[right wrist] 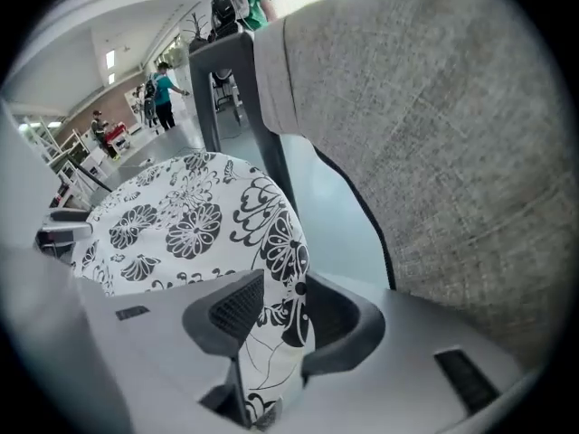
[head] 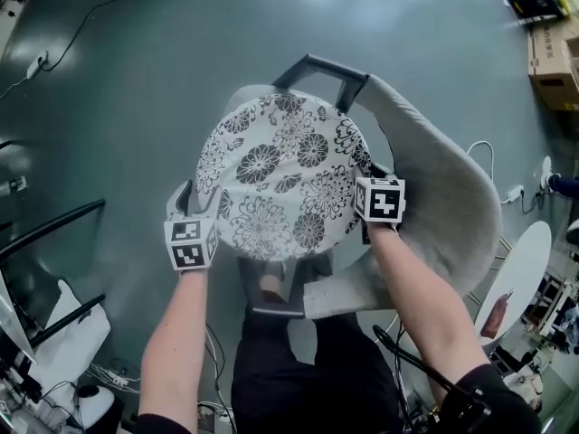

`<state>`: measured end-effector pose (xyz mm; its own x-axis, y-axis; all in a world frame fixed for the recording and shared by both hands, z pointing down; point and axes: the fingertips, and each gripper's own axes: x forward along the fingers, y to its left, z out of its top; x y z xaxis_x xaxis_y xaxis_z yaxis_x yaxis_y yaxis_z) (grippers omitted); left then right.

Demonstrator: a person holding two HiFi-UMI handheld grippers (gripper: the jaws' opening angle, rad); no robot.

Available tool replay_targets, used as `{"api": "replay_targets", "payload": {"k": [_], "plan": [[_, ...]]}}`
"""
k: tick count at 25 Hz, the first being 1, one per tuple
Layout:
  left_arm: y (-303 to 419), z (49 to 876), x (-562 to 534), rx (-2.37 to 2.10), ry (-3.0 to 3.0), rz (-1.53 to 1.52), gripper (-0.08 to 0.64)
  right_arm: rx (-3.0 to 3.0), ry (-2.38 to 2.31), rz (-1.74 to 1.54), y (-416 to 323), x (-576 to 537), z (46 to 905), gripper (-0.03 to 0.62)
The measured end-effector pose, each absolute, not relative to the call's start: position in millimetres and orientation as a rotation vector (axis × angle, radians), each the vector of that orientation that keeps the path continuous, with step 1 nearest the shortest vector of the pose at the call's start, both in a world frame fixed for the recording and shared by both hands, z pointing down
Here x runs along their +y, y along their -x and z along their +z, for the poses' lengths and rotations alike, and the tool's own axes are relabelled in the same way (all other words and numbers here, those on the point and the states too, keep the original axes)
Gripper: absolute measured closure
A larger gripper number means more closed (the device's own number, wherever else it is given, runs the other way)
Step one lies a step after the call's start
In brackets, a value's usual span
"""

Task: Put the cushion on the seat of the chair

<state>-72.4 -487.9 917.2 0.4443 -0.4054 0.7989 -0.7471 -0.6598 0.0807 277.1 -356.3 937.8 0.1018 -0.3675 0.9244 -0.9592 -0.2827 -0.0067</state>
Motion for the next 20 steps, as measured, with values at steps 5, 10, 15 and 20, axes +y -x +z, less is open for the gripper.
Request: {"api": "replay_targets", "payload": {"k": [5,10,15,20], "plan": [[57.5,877.0,-480.6,-0.957,-2.344,1.018,0.288,-1.397,-1.756,1.168,-265.5,-361.2,905.0,0.435],[48.8,843.0,-477.0,-0.989,-2.346,0.942,0.295,-1.406,-1.766,1.107,-264.3,-360.2,875.1,0.448],[38.3,801.9,-467.4,-1.012,-2.380,0.844,0.326,-1.516,-1.743,1.020,-251.7,-373.4,839.1,0.451],[29.6,752.4,-455.4,-1.034,-2.426,0.728,0.336,-1.665,-1.746,0.957,-234.2,-386.5,788.6,0.517]]}}
